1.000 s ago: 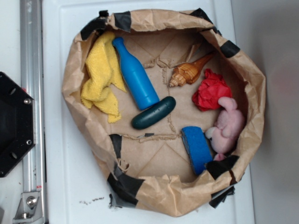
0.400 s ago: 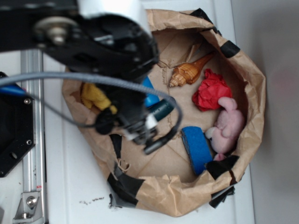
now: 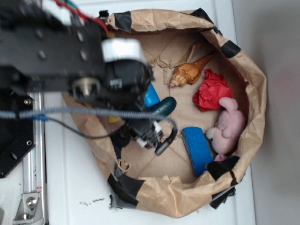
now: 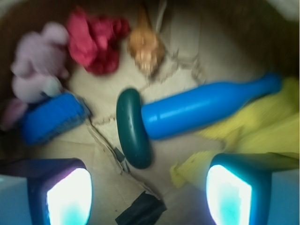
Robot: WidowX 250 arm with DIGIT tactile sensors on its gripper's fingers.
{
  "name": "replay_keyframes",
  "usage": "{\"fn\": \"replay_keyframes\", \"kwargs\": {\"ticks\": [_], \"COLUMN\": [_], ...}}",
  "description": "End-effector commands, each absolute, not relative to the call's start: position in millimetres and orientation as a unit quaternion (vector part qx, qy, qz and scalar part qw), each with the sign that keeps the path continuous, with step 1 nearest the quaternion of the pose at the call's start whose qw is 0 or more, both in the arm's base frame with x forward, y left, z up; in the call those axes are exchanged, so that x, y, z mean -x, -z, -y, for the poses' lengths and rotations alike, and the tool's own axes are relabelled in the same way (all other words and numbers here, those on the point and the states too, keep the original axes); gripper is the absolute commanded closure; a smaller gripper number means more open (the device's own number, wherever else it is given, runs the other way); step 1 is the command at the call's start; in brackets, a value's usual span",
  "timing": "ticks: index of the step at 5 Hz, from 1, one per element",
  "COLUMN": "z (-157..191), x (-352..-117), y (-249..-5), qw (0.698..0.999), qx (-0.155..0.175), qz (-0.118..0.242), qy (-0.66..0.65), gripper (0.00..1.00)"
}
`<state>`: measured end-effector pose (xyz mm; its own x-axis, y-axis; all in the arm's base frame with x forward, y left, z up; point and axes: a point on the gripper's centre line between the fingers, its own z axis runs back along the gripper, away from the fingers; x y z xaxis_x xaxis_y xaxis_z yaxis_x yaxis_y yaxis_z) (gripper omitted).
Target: Grab the plastic pickle.
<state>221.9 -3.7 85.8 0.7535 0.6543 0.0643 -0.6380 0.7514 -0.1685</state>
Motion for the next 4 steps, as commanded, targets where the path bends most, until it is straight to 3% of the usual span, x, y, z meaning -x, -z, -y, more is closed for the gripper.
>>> {"fn": "replay_keyframes", "kwargs": {"ticks": [1,3,4], "z": [8.3,16.8,19.4], "x": [-243.1,-259.3,-264.6], "y": [-57.9,-26.7,-23.6], "qw": [0.943,0.951,0.957], "qx": [0.085,0.088,0.081], "qz": [0.067,0.055,0.05], "qy": [-0.315,-0.291,-0.273], "gripper": [0.0,0.0,0.0]}}
